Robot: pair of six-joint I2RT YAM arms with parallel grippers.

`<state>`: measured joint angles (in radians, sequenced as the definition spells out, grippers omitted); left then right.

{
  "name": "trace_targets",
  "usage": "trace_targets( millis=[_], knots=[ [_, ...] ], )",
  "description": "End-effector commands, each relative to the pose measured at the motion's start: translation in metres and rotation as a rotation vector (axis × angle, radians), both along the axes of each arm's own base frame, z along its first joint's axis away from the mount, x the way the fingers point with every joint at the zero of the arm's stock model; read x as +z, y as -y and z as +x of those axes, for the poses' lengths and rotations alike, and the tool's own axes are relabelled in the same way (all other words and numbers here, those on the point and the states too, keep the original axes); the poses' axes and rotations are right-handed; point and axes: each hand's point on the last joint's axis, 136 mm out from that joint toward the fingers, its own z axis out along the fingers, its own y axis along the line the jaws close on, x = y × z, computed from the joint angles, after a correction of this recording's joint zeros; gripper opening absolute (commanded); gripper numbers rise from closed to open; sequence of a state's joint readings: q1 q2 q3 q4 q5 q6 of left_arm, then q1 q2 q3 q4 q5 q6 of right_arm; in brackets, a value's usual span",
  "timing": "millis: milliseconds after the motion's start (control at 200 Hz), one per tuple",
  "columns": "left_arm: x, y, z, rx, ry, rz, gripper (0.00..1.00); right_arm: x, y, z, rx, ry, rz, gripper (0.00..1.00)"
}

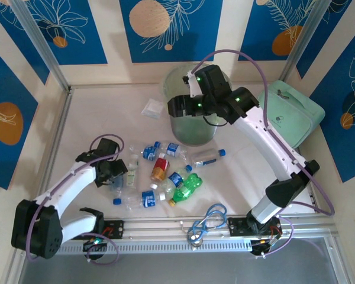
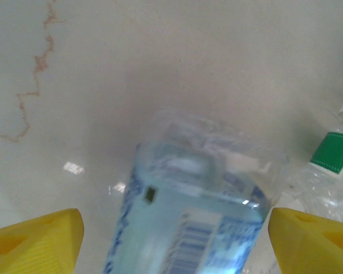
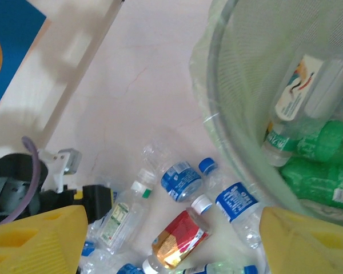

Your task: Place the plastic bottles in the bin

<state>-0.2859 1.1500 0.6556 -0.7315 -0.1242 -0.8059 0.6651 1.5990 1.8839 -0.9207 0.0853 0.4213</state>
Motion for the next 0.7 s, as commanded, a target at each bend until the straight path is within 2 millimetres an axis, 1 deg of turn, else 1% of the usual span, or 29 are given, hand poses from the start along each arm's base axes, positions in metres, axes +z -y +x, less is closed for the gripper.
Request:
trace_targets(
  millis=[0, 130, 215, 390, 450, 490, 575, 630, 690],
  knots=[
    [0.0, 0.006, 0.017, -0.008, 0.024, -0.015, 0.83, -0.001, -0.014, -0.009, 0.032, -0.013, 0.039, 0.79],
    [-0.012, 0.007, 0.021, -0.011, -0.004, -0.005, 0.8, -0.014, -0.024, -0.016, 0.049, -0.046, 0.037, 0.79],
    [-0.017, 0.006, 0.021, -0.015, -0.019, 0.004, 0.75, -0.021, -0.03, -0.019, 0.059, -0.06, 0.034, 0.79],
    [-0.017, 0.003, 0.021, -0.016, -0.016, 0.023, 0.63, -0.031, -0.036, -0.024, 0.072, -0.086, 0.029, 0.77],
    [-0.015, 0.002, 0.02, -0.016, -0.016, 0.028, 0.6, -0.033, -0.039, -0.025, 0.077, -0.093, 0.035, 0.77],
    [-0.012, 0.001, 0.02, -0.016, -0.014, 0.03, 0.58, -0.033, -0.041, -0.026, 0.081, -0.097, 0.042, 0.77],
    [0.0, 0.001, 0.022, -0.015, 0.013, 0.028, 0.55, -0.034, -0.047, -0.03, 0.097, -0.102, 0.049, 0.77],
    [0.012, 0.001, 0.026, -0.014, 0.047, 0.026, 0.54, -0.033, -0.051, -0.032, 0.111, -0.103, 0.054, 0.77],
    [0.032, 0.001, 0.031, -0.013, 0.098, 0.02, 0.53, -0.031, -0.054, -0.034, 0.125, -0.105, 0.064, 0.77]
  ],
)
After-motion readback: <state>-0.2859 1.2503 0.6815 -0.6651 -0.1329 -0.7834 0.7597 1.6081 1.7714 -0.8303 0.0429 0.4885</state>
